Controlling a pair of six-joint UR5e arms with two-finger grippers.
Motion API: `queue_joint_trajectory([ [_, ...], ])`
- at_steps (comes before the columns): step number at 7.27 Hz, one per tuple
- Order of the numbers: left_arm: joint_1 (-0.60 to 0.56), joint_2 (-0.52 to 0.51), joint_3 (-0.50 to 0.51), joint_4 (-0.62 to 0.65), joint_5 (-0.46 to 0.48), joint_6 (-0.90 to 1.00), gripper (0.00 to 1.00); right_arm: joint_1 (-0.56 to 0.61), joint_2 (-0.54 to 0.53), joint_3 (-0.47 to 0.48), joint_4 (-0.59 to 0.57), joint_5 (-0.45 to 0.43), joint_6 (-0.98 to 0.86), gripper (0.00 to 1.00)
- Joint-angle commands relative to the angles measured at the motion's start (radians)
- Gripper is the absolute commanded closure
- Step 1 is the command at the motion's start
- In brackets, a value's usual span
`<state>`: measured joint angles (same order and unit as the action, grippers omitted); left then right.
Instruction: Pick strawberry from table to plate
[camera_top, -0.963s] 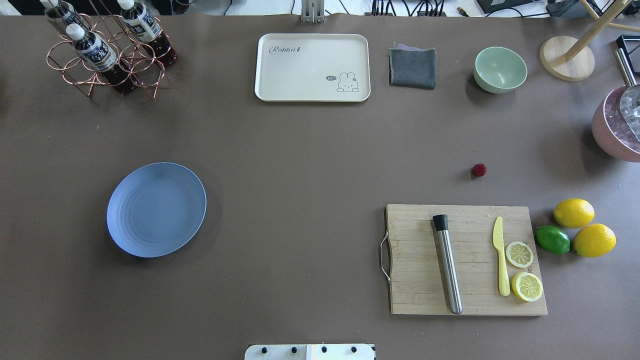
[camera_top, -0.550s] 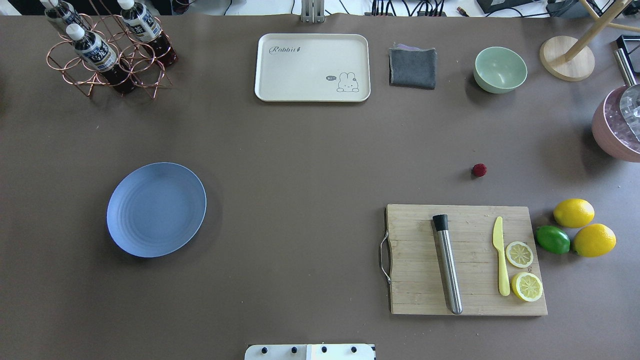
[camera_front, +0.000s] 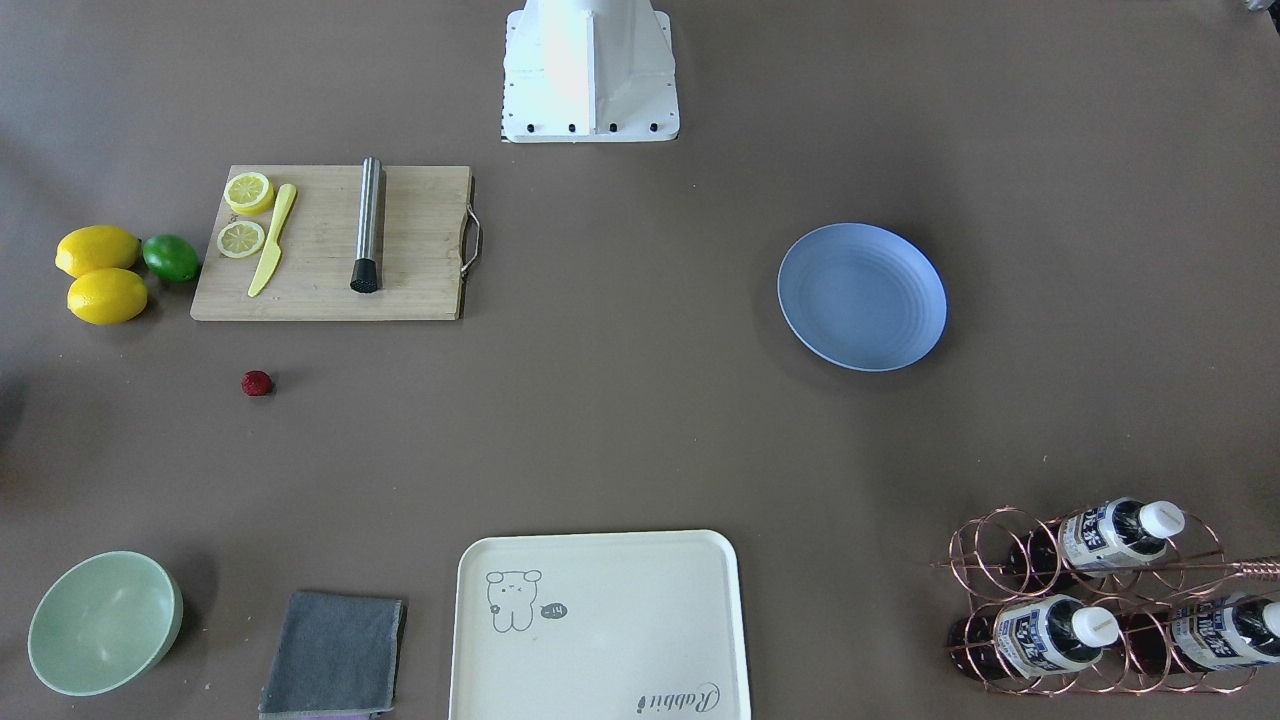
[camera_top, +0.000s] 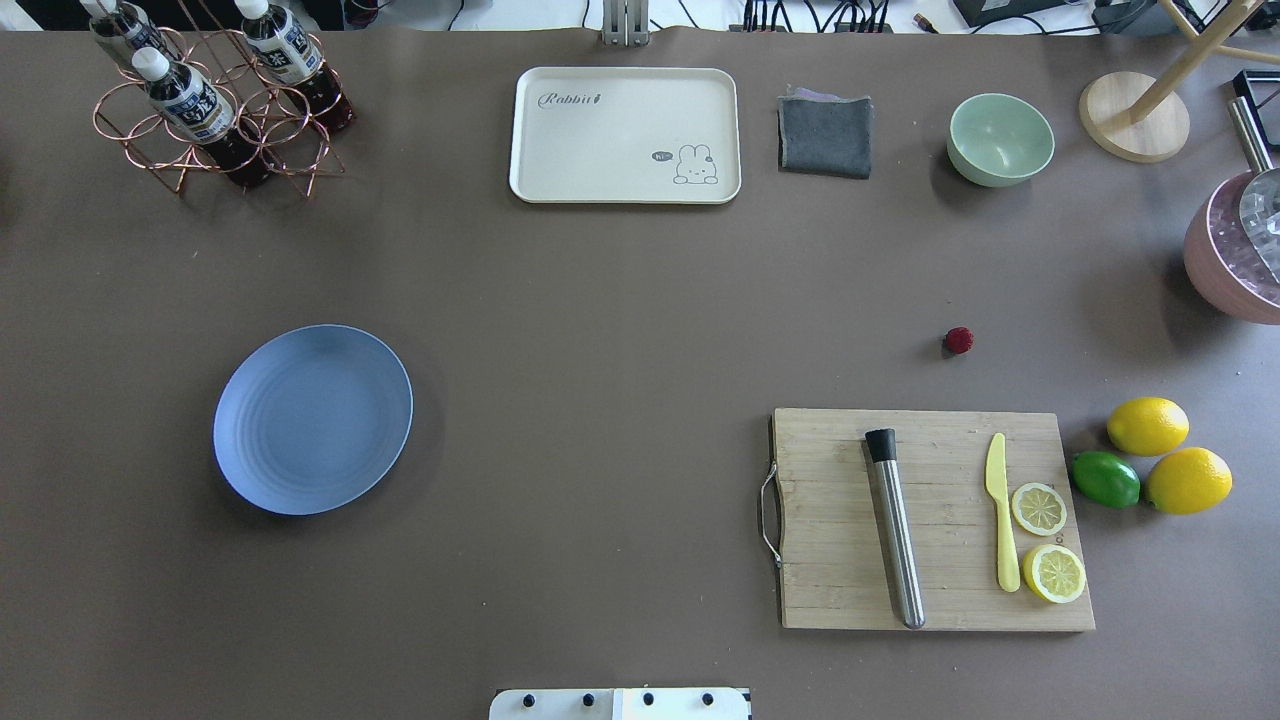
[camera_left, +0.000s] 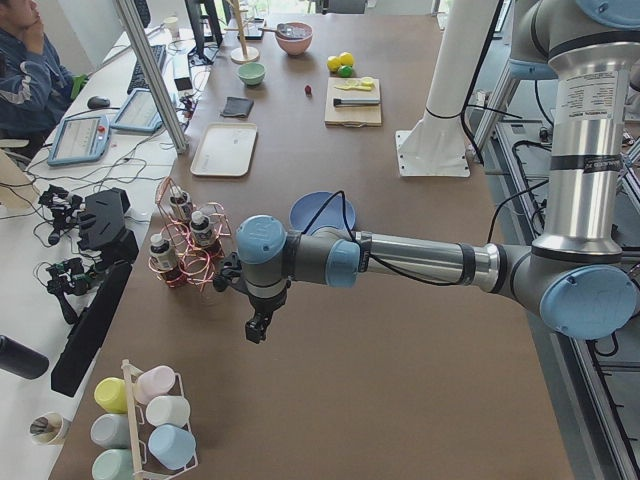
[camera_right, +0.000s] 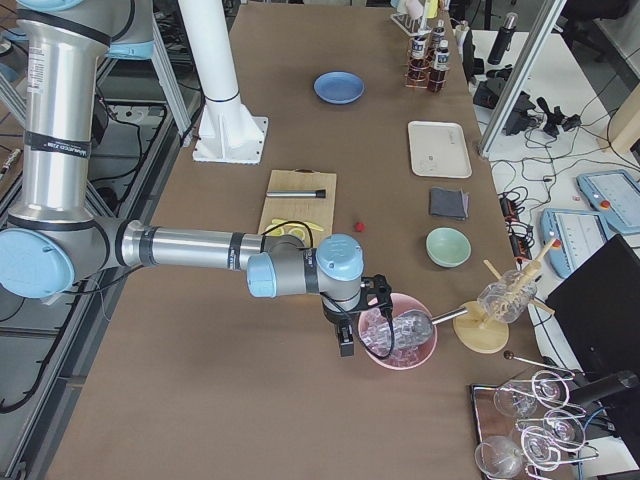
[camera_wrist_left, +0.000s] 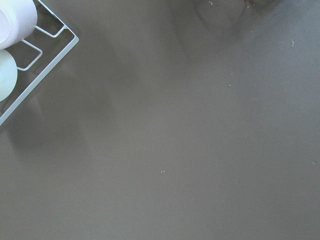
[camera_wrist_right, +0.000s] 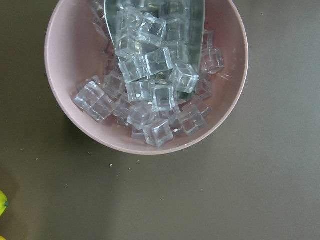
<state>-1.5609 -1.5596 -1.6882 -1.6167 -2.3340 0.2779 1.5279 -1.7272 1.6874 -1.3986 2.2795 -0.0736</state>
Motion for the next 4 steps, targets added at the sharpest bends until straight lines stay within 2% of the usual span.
queue_joint_trajectory([
  [1, -0.001, 0.001, 0.001, -0.146, 0.002, -0.024, 0.02, 0.000, 0.000, 0.000, 0.001, 0.000, 0.000, 0.00],
  [2, -0.001, 0.013, -0.001, -0.155, -0.005, -0.051, 0.02, 0.000, 0.000, 0.000, 0.001, 0.000, 0.000, 0.00],
  [4, 0.004, 0.010, -0.022, -0.157, -0.080, -0.087, 0.02, 0.000, 0.000, 0.002, 0.003, 0.000, -0.002, 0.00],
])
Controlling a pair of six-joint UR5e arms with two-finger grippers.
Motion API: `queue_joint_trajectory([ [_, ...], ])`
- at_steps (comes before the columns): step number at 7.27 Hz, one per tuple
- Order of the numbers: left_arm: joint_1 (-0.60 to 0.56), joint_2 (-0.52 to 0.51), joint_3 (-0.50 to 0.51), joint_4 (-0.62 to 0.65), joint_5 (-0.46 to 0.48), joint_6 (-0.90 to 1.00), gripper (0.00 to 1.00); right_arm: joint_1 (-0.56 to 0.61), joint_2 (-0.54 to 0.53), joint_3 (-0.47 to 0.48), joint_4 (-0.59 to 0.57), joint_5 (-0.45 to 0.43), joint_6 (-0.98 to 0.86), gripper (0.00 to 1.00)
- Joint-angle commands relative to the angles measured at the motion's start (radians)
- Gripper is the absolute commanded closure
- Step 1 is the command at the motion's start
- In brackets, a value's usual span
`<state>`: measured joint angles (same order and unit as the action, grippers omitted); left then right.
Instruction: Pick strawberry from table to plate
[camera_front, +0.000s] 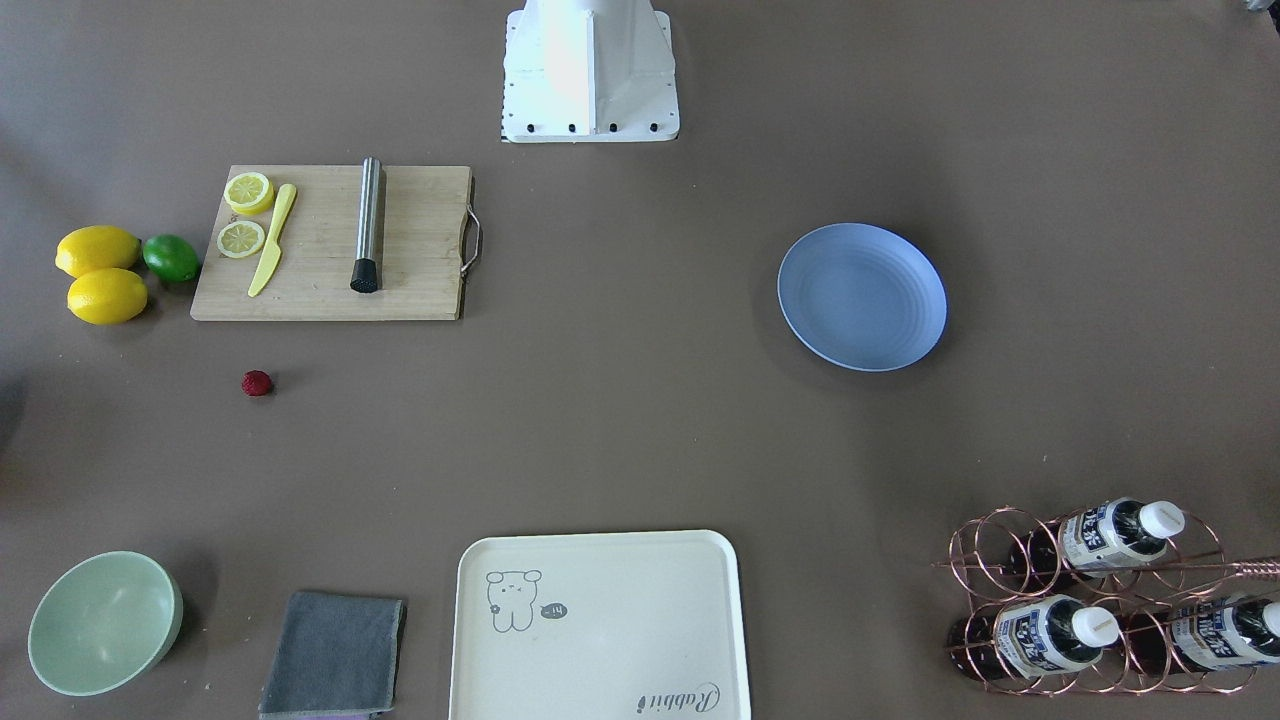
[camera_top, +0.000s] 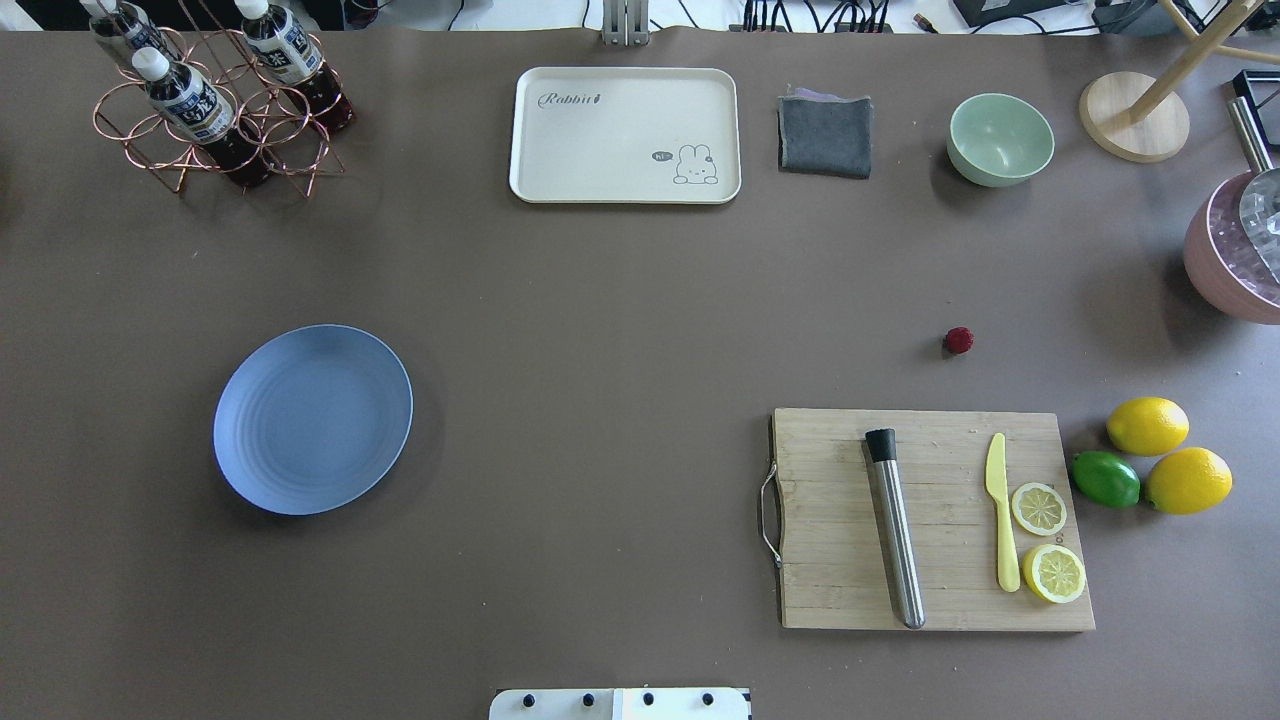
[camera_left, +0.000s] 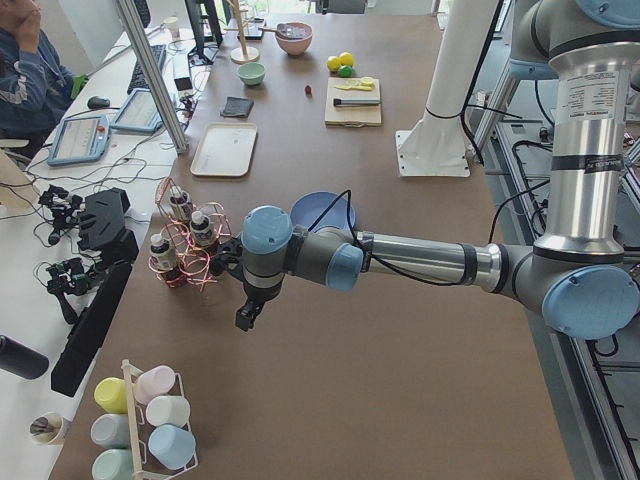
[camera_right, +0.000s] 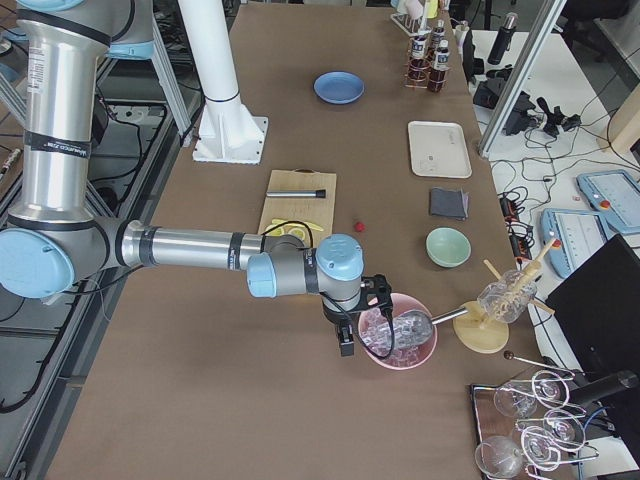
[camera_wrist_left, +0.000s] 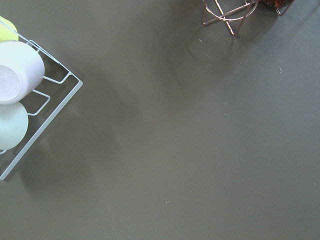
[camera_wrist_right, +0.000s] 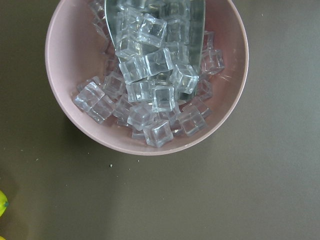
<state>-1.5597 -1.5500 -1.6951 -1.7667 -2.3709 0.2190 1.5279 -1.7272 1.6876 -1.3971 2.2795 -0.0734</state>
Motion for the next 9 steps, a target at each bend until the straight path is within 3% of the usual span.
queue_joint_trajectory([
  [1, 0.035, 0.002, -0.005, -0.045, -0.094, -0.108, 0.02, -0.002, 0.009, 0.007, 0.001, 0.005, 0.000, 0.00],
  [3, 0.140, 0.014, 0.003, -0.249, -0.094, -0.374, 0.02, -0.002, -0.009, 0.003, 0.038, 0.029, 0.000, 0.00],
  [5, 0.278, 0.080, 0.008, -0.510, -0.001, -0.626, 0.01, -0.005, -0.009, 0.007, 0.073, 0.037, 0.102, 0.00],
  [7, 0.448, 0.091, 0.008, -0.675, 0.079, -0.876, 0.01, -0.047, -0.009, 0.009, 0.162, 0.046, 0.292, 0.00],
  [9, 0.635, 0.093, 0.009, -0.802, 0.217, -1.099, 0.02, -0.099, -0.012, 0.010, 0.239, 0.046, 0.427, 0.00],
])
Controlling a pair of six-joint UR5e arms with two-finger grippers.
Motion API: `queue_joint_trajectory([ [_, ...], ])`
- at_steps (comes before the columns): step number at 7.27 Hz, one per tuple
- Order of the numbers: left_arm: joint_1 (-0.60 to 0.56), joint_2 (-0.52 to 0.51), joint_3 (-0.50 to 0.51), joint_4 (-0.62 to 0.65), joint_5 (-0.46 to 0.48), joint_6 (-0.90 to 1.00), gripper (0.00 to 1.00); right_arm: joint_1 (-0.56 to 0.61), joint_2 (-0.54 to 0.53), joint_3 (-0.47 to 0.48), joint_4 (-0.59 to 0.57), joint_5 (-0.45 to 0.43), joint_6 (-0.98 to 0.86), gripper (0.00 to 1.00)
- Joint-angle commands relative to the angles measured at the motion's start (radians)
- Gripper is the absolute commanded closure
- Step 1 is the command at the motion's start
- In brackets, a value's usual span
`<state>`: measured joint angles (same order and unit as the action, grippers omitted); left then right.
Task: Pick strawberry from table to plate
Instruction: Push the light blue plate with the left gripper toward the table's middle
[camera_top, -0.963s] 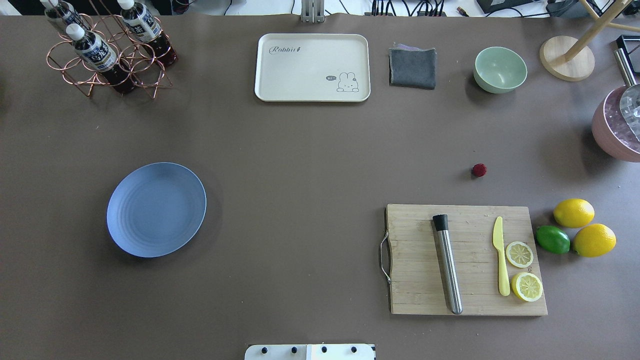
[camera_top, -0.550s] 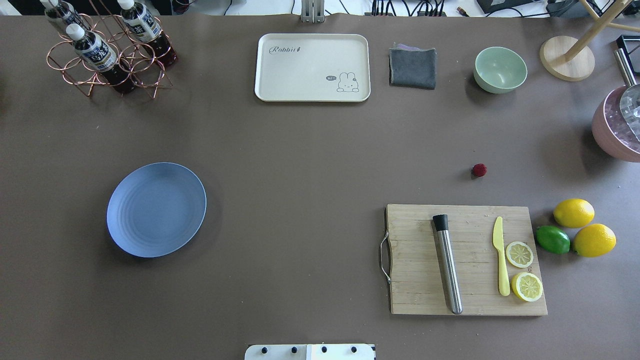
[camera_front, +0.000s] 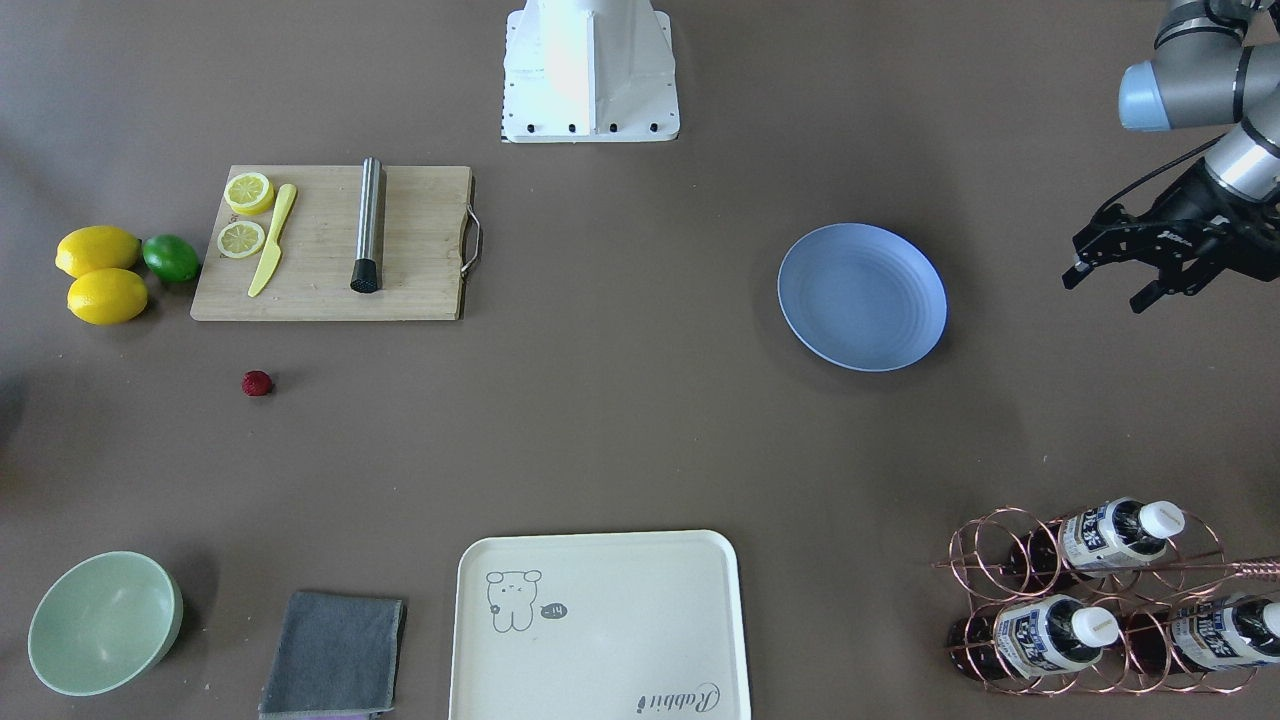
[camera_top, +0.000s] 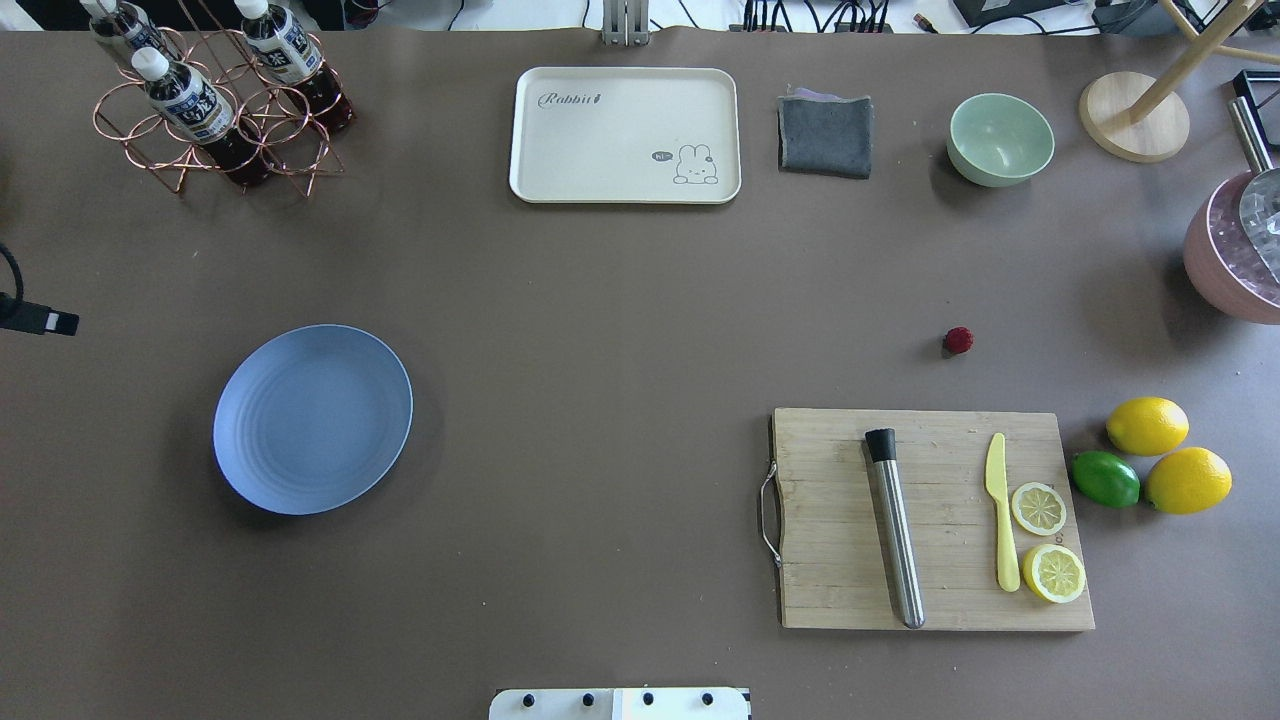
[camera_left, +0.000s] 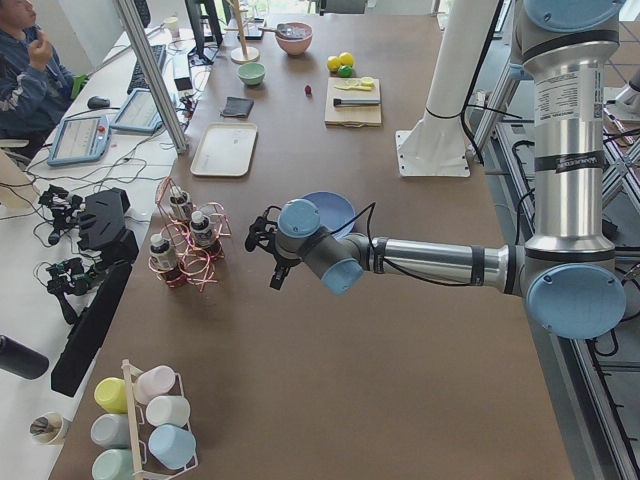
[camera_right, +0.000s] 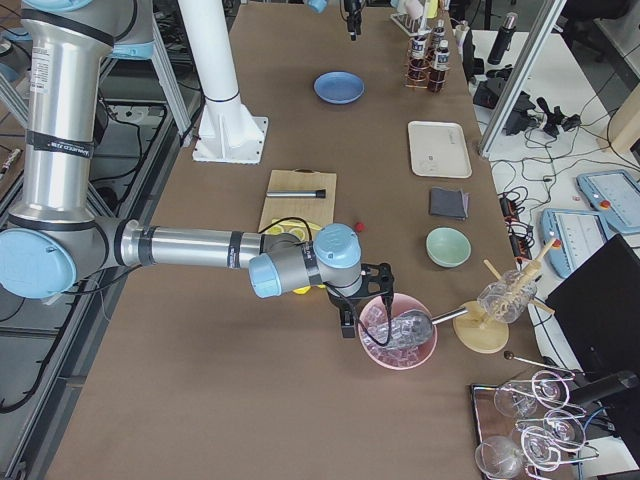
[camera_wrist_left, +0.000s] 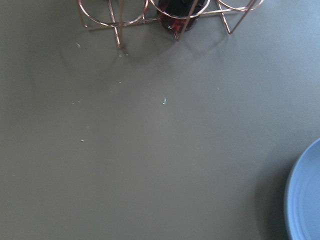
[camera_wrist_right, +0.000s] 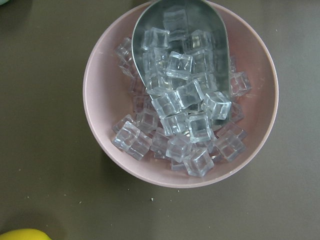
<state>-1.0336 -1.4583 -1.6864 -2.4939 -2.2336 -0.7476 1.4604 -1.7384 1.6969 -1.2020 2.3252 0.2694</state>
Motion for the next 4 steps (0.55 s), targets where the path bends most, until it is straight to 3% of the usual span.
queue_joint_trajectory([
  [1, 0.175, -0.004, -0.001, -0.100, 0.133, -0.216, 0.02, -0.043, -0.001, 0.000, 0.057, -0.001, 0.100, 0.00],
  [4, 0.324, -0.031, 0.002, -0.128, 0.276, -0.335, 0.02, -0.051, -0.001, 0.000, 0.058, -0.006, 0.100, 0.00],
])
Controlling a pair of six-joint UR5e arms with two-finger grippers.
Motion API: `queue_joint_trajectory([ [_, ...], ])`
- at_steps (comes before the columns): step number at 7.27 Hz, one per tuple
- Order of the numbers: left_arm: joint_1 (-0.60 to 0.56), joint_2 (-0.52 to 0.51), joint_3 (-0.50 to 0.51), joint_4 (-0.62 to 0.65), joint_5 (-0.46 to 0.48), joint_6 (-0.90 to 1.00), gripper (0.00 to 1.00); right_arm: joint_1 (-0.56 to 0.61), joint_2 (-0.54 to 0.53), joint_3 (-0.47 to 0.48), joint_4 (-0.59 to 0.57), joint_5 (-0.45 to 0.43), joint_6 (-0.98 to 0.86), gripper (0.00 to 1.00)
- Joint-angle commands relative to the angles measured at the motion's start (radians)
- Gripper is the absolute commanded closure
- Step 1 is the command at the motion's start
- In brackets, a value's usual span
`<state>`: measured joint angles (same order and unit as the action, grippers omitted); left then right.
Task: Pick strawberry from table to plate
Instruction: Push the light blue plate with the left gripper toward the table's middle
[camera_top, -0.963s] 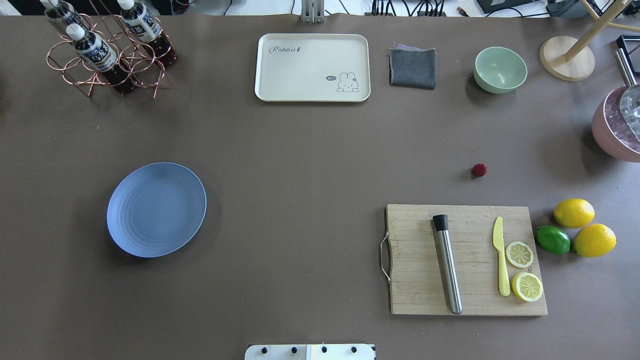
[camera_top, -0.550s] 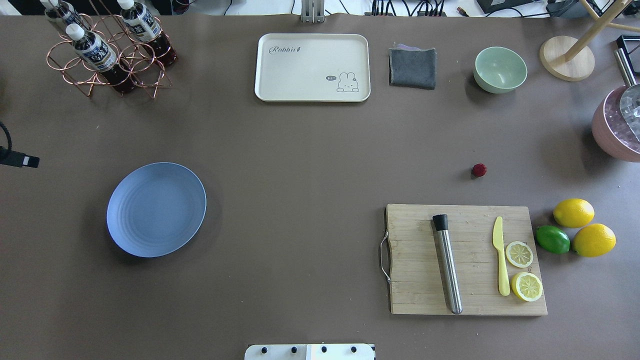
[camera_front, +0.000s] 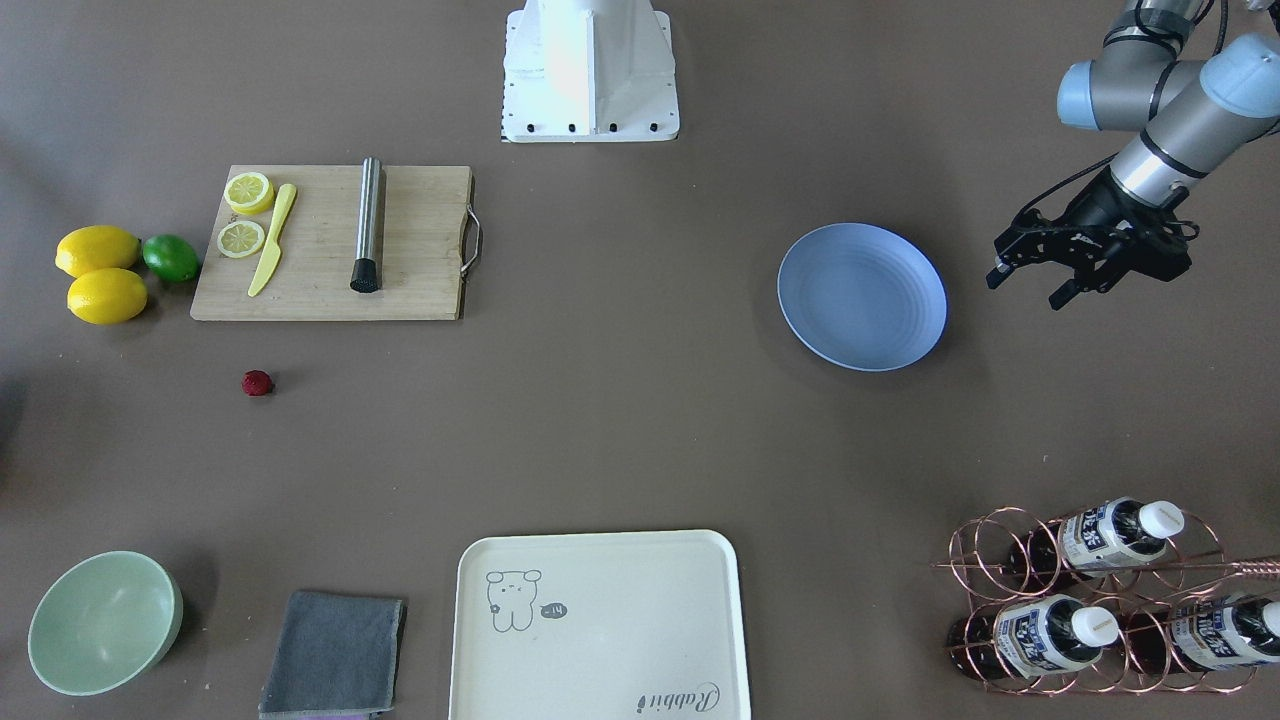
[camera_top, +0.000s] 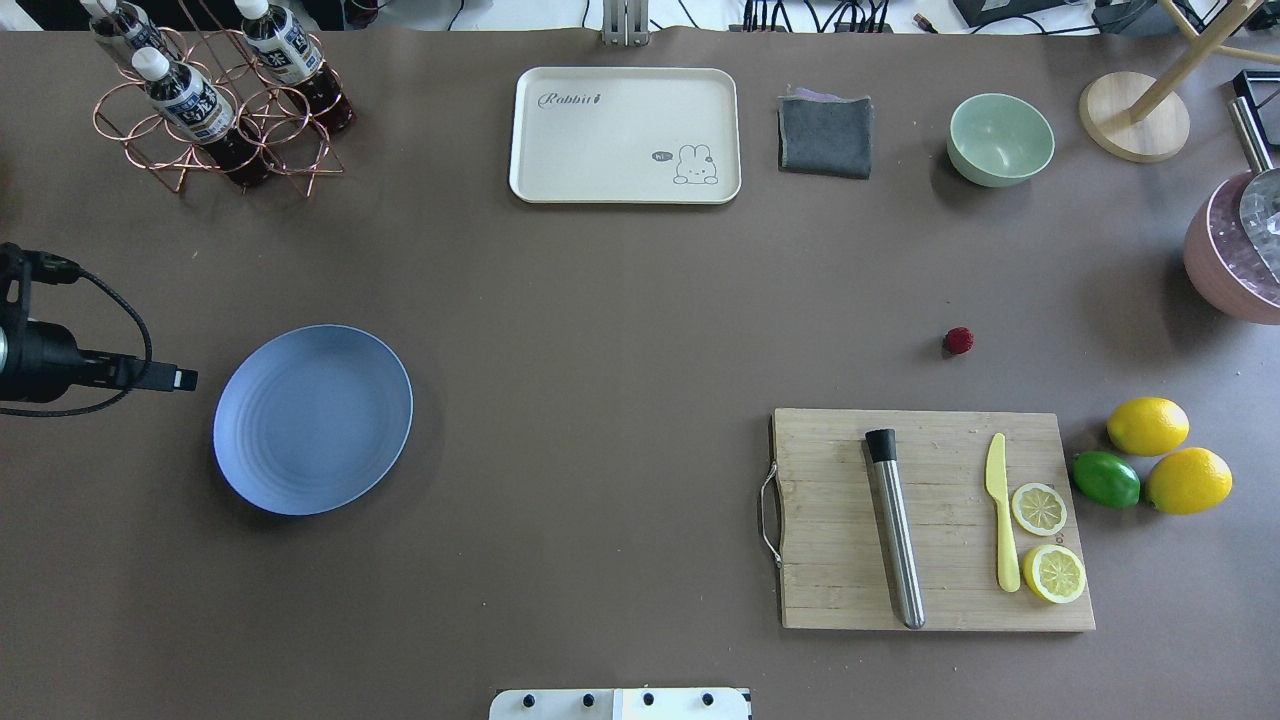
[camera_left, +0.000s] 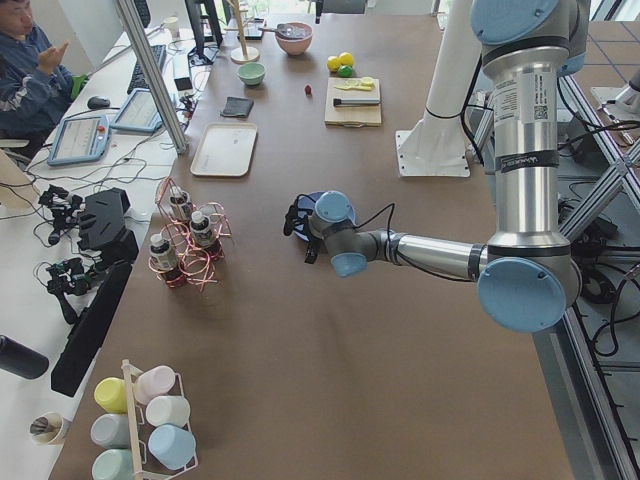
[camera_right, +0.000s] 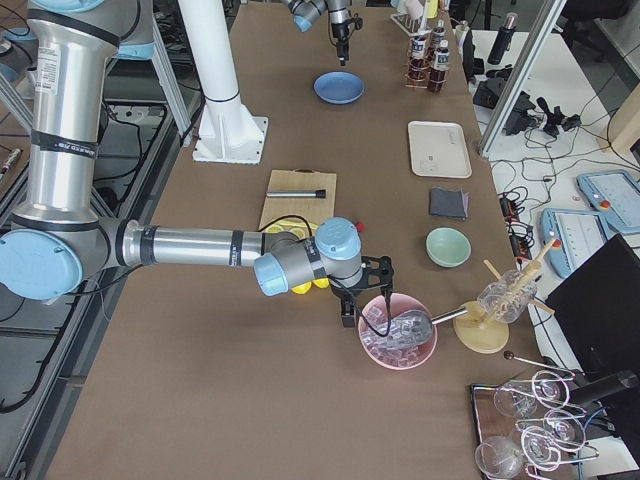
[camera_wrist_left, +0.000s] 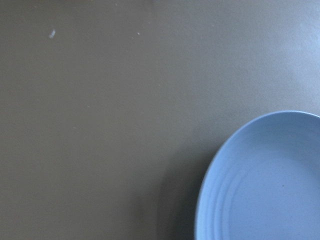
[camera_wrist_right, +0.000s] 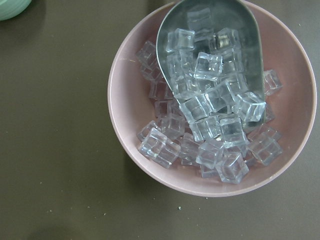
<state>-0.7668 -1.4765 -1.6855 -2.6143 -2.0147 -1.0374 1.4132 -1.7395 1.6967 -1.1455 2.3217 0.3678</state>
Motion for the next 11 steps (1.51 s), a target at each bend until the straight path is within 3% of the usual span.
queue_joint_trajectory([
  [1, 0.073, -0.018, 0.003, -0.007, 0.076, -0.050, 0.11, -0.003, 0.000, 0.000, 0.001, -0.002, 0.000, 0.00],
  [3, 0.073, -0.022, 0.018, -0.010, 0.076, -0.041, 0.50, -0.007, 0.000, 0.000, 0.003, -0.001, 0.002, 0.00],
  [5, 0.073, -0.053, 0.059, -0.024, 0.076, -0.041, 0.52, -0.007, 0.001, 0.000, 0.003, -0.002, 0.002, 0.00],
  [6, 0.073, -0.059, 0.070, -0.030, 0.076, -0.041, 0.62, -0.007, 0.002, 0.000, 0.003, -0.002, 0.000, 0.00],
  [7, 0.073, -0.061, 0.069, -0.032, 0.076, -0.047, 1.00, -0.007, 0.002, 0.000, 0.003, -0.002, 0.000, 0.00],
  [9, 0.072, -0.097, 0.032, -0.020, 0.071, -0.073, 1.00, -0.007, 0.002, 0.000, 0.003, -0.002, 0.000, 0.00],
  [11, 0.072, -0.245, 0.046, 0.066, 0.070, -0.160, 1.00, -0.007, 0.002, 0.000, 0.004, -0.002, 0.000, 0.00],
])
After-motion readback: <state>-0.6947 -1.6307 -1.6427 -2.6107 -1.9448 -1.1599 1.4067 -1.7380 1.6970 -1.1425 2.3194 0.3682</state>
